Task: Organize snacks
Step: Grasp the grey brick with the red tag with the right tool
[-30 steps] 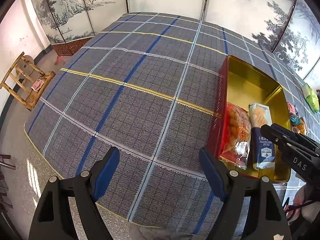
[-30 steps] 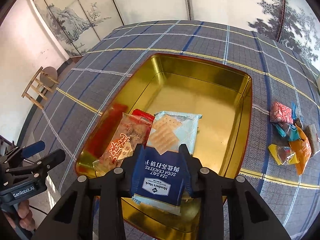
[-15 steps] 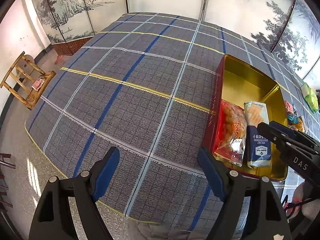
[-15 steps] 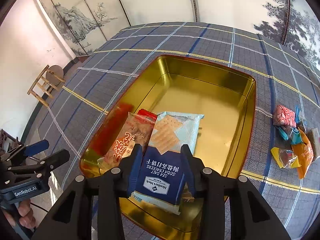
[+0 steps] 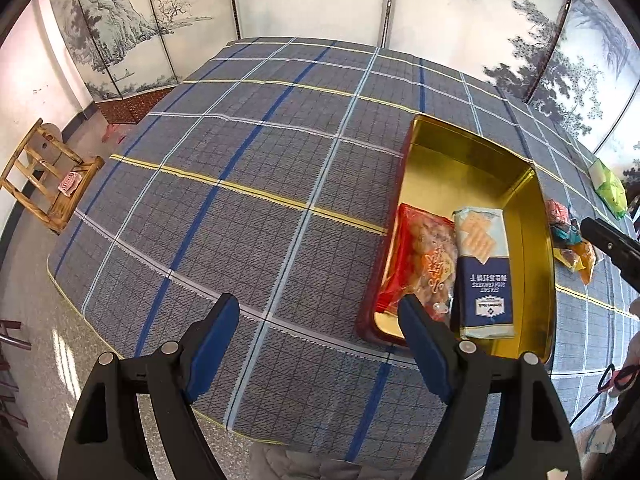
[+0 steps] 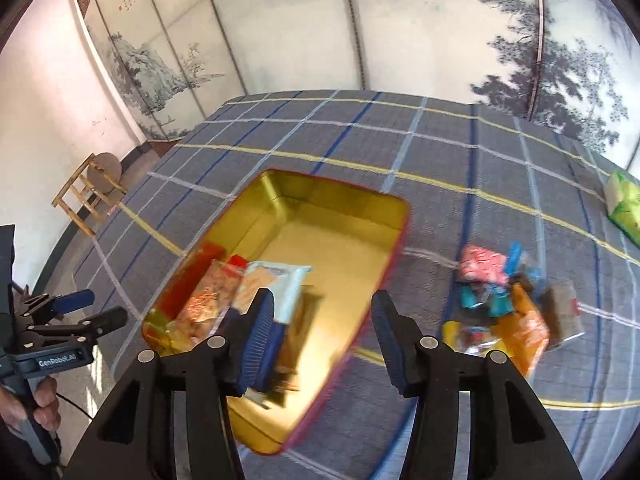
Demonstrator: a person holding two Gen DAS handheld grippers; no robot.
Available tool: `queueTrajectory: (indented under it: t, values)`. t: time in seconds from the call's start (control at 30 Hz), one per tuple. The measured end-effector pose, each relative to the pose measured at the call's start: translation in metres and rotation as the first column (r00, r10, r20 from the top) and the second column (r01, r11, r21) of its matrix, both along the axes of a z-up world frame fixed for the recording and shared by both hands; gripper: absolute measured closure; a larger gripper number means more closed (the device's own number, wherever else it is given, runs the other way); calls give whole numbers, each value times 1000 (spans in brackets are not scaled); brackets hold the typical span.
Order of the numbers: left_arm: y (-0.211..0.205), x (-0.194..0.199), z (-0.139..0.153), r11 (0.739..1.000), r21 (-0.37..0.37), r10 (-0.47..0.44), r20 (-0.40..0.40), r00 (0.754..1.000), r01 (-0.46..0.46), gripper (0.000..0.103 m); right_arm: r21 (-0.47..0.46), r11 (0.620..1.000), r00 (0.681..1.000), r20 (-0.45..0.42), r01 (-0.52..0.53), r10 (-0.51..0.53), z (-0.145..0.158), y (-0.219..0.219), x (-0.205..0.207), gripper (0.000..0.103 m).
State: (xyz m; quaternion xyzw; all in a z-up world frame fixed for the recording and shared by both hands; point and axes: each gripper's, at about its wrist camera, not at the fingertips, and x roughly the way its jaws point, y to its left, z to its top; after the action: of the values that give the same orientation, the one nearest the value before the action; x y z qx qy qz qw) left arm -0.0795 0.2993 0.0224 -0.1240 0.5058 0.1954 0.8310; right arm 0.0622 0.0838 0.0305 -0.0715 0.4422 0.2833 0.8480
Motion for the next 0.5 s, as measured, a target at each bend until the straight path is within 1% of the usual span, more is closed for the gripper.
queueTrajectory:
  t: [0.1, 0.23, 0.33, 0.43, 0.5]
  values:
    - [-14, 12, 4, 999, -1, -32, 8, 999, 32, 24, -39, 995, 995, 24, 97, -96, 1, -50, 25, 51]
    - [-36, 31, 7, 996, 0, -86, 13, 996, 86, 24, -103, 974, 979, 36, 204, -201, -7, -108, 57, 51]
    - [-58, 47, 8, 990, -1, -141, 15, 990, 141, 24, -136, 963, 973, 21, 231, -231, -20, -135, 71, 51]
    - [-80, 63, 9, 980, -4, -197, 17, 980, 197, 24, -151, 963, 974, 13, 225, -226, -34, -146, 76, 51]
    - [-96, 72, 10, 972, 0, -233, 16, 972, 233, 24, -145, 967, 977, -3, 212, -214, -44, -150, 79, 51]
